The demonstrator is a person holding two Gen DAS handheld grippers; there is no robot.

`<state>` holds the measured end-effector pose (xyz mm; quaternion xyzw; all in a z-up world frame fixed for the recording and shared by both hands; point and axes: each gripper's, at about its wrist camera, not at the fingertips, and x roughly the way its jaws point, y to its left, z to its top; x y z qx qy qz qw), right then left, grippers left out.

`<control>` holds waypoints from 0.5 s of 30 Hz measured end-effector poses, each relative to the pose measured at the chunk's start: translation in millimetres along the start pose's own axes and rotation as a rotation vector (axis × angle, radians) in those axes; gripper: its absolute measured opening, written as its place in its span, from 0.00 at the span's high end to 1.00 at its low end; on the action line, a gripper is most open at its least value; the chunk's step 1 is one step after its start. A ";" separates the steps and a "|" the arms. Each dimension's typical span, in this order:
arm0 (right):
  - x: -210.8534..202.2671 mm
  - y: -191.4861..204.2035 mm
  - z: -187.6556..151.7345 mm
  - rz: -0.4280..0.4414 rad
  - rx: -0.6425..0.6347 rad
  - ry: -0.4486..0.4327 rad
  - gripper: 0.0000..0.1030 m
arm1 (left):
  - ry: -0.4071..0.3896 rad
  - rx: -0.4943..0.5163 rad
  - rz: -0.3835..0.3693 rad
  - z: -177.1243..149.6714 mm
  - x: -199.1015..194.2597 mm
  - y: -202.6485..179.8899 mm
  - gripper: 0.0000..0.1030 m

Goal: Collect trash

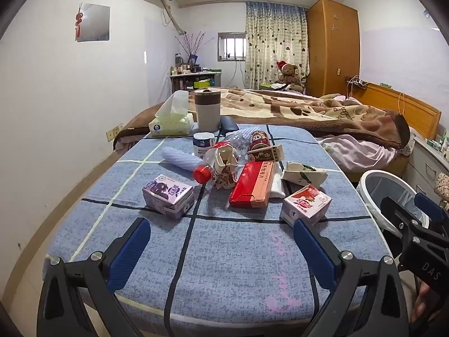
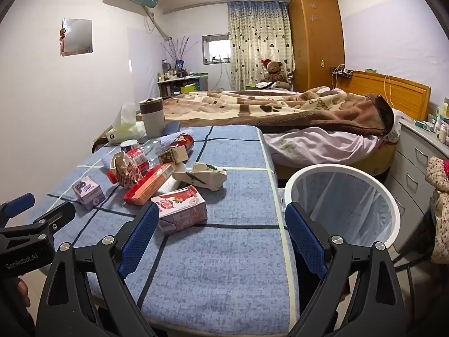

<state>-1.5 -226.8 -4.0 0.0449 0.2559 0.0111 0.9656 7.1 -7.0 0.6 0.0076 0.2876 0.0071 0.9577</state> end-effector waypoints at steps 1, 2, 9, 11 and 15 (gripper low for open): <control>-0.3 -0.3 -0.2 -0.002 0.001 -0.001 0.10 | -0.002 -0.003 0.001 -0.2 -0.7 0.7 0.00; 0.5 -1.1 -0.3 -0.009 0.002 0.001 0.10 | -0.001 -0.006 0.002 -0.3 -0.3 1.1 0.00; -0.4 -2.2 1.8 -0.013 0.003 -0.001 0.10 | -0.004 -0.012 0.007 0.3 0.8 3.7 0.00; -0.7 -1.8 1.5 -0.012 0.002 -0.001 0.10 | -0.006 -0.011 0.010 0.9 -0.3 4.4 0.00; -0.8 -1.6 1.9 -0.012 0.002 -0.001 0.10 | -0.008 -0.013 0.012 1.5 -0.9 5.9 0.00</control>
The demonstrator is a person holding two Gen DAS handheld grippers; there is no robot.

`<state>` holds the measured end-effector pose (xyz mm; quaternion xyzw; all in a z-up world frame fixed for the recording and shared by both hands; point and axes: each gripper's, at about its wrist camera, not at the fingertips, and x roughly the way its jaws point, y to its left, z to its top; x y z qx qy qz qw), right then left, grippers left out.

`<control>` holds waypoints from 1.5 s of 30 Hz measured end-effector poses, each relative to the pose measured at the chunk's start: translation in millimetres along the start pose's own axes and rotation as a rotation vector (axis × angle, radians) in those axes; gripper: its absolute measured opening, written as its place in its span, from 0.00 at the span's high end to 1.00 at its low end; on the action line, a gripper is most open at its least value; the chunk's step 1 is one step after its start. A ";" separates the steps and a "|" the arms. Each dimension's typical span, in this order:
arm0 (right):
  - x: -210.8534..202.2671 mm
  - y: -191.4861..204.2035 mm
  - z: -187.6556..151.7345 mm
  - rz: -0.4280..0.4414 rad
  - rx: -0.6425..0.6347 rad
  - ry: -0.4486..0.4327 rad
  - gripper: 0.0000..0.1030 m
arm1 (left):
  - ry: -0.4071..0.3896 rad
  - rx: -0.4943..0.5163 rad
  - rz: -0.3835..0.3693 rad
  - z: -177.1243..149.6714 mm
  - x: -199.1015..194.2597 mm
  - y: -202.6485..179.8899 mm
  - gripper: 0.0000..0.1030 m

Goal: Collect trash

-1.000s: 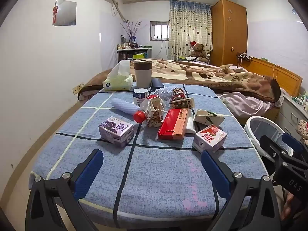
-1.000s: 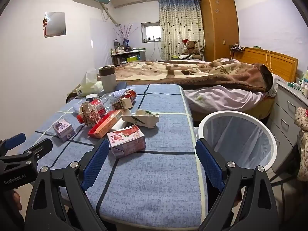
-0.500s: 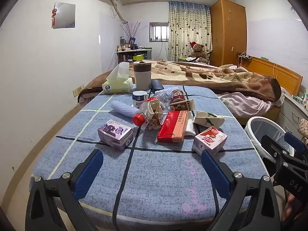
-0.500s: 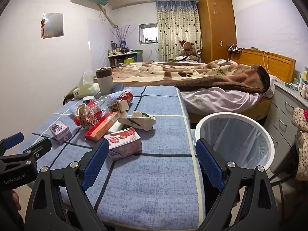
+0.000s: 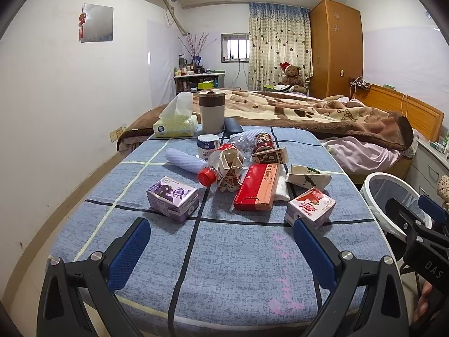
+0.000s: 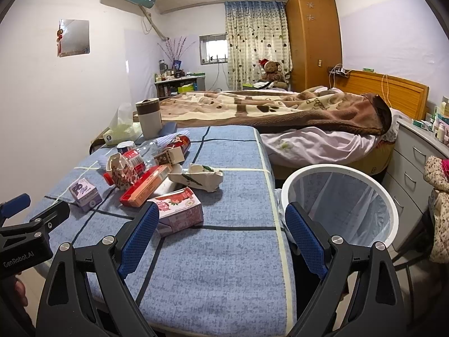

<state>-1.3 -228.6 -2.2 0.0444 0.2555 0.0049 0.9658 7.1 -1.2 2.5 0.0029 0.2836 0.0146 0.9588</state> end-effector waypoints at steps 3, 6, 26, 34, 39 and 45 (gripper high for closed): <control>-0.1 0.6 -0.3 -0.003 0.001 -0.001 0.10 | -0.002 -0.001 0.000 0.3 -0.5 0.8 0.00; 0.0 0.6 0.1 -0.003 0.000 -0.001 0.10 | -0.005 -0.001 0.003 0.6 -1.3 2.2 0.00; 0.8 -0.4 0.6 -0.007 0.004 0.001 0.10 | -0.009 -0.010 0.012 3.3 -5.0 7.3 0.00; 0.8 0.5 0.1 -0.006 0.002 0.000 0.10 | -0.010 -0.011 0.016 4.3 -4.0 5.9 0.00; 0.8 0.4 0.1 -0.012 -0.001 -0.001 0.10 | -0.011 -0.013 0.017 4.4 -4.0 6.9 0.00; 1.0 0.5 -0.1 -0.009 0.000 0.000 0.10 | -0.010 -0.013 0.019 4.6 -3.8 8.4 0.00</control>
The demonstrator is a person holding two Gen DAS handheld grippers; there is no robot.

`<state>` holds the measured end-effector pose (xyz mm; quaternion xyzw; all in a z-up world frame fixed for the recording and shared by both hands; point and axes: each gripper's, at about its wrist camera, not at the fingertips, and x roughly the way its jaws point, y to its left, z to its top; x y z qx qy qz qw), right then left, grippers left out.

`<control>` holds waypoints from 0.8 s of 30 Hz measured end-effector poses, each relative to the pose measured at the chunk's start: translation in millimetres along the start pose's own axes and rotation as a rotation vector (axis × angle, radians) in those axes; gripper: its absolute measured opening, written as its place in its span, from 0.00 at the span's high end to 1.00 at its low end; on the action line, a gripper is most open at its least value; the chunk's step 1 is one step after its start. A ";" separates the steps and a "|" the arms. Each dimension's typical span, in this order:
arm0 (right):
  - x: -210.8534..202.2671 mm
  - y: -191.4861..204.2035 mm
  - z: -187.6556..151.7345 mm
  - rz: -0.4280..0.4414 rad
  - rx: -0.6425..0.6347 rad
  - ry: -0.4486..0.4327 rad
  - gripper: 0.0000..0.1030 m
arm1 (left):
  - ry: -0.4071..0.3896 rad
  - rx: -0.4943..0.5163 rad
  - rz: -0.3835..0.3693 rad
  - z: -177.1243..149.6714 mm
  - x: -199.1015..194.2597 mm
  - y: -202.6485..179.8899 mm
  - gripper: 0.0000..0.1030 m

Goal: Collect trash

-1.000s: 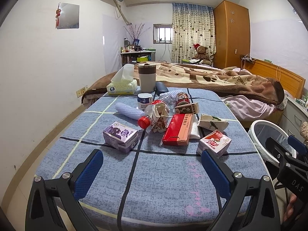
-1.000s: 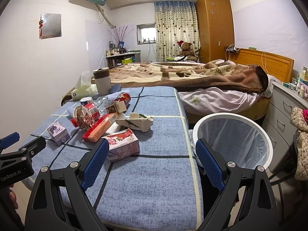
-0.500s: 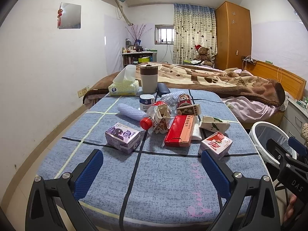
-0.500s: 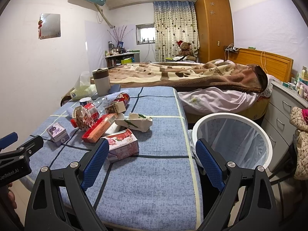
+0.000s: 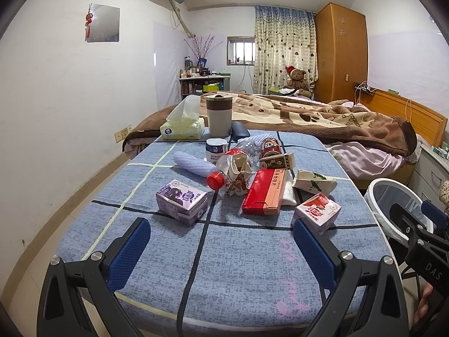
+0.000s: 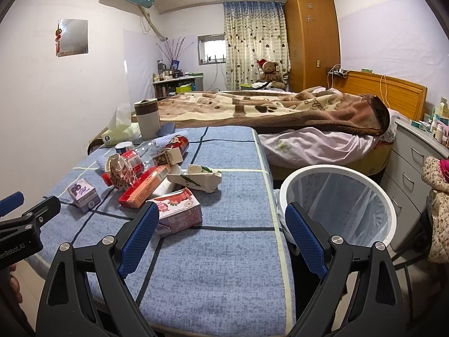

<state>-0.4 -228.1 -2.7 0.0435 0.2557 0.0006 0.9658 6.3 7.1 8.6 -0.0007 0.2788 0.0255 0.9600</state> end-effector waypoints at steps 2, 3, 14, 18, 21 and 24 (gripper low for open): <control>0.5 0.9 -0.2 -0.001 -0.004 0.002 0.10 | 0.001 -0.001 0.002 0.2 0.0 0.3 0.00; 0.6 1.7 -0.1 -0.001 -0.005 0.002 0.10 | 0.001 -0.002 0.002 0.4 0.4 1.0 0.00; 6.0 6.0 0.4 -0.006 -0.004 0.013 0.10 | 0.007 0.000 0.006 1.4 5.7 4.4 0.00; 12.7 7.7 0.8 -0.005 0.004 0.026 0.10 | 0.021 0.000 -0.001 2.4 13.5 8.8 0.00; 21.5 10.9 0.6 -0.001 0.009 0.044 0.10 | 0.039 -0.005 -0.027 2.4 24.3 17.1 0.00; 35.2 16.7 -0.4 0.009 0.013 0.076 0.10 | 0.073 -0.033 -0.060 2.7 39.2 29.5 0.00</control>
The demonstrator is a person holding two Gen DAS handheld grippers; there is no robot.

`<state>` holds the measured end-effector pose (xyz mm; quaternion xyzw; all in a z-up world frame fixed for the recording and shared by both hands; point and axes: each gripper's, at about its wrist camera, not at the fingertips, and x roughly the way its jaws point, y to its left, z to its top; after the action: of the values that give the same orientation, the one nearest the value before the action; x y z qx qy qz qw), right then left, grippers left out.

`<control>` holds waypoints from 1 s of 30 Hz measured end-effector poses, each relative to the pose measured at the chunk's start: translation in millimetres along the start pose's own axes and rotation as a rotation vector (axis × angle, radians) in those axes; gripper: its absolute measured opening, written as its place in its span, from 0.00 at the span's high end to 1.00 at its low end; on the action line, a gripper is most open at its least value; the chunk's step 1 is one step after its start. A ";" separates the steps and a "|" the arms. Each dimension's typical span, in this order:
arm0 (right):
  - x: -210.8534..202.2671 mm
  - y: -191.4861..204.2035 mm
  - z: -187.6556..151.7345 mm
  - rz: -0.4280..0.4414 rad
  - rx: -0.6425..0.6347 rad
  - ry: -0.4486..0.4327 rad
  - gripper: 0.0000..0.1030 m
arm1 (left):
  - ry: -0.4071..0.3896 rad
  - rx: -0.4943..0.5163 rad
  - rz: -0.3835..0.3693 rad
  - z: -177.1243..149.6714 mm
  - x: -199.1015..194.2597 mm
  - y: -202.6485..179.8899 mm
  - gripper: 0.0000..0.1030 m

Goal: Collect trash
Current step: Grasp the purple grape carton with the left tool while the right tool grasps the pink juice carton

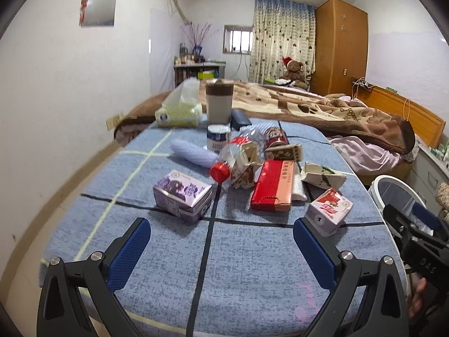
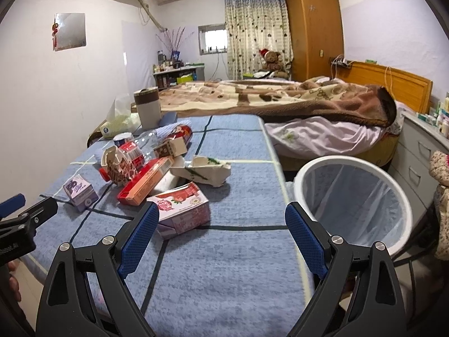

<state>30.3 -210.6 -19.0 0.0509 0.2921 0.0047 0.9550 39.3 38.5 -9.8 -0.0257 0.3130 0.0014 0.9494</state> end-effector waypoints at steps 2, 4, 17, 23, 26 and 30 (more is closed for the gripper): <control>11.9 4.1 -0.6 0.019 0.011 0.029 0.10 | 0.009 -0.010 0.002 2.2 6.6 7.3 0.02; 20.1 7.6 -1.2 0.039 0.021 0.056 0.10 | 0.013 -0.015 0.008 5.9 13.2 16.5 0.03; 59.8 32.9 5.7 0.025 0.026 0.140 0.10 | 0.090 -0.124 0.002 26.5 68.5 64.4 0.06; 72.6 39.7 6.5 -0.007 0.018 0.164 0.10 | 0.111 -0.074 0.028 36.4 95.2 65.7 0.06; 76.5 42.1 7.4 -0.025 0.012 0.171 0.10 | 0.152 -0.078 0.002 37.2 109.6 67.5 0.06; 77.6 47.2 6.4 -0.010 -0.025 0.191 0.10 | 0.171 -0.069 -0.027 35.5 118.5 58.8 0.06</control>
<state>99.2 -161.2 -52.3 0.0371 0.3819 0.0083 0.9234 154.5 97.5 -54.5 -0.0625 0.3925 -0.0029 0.9176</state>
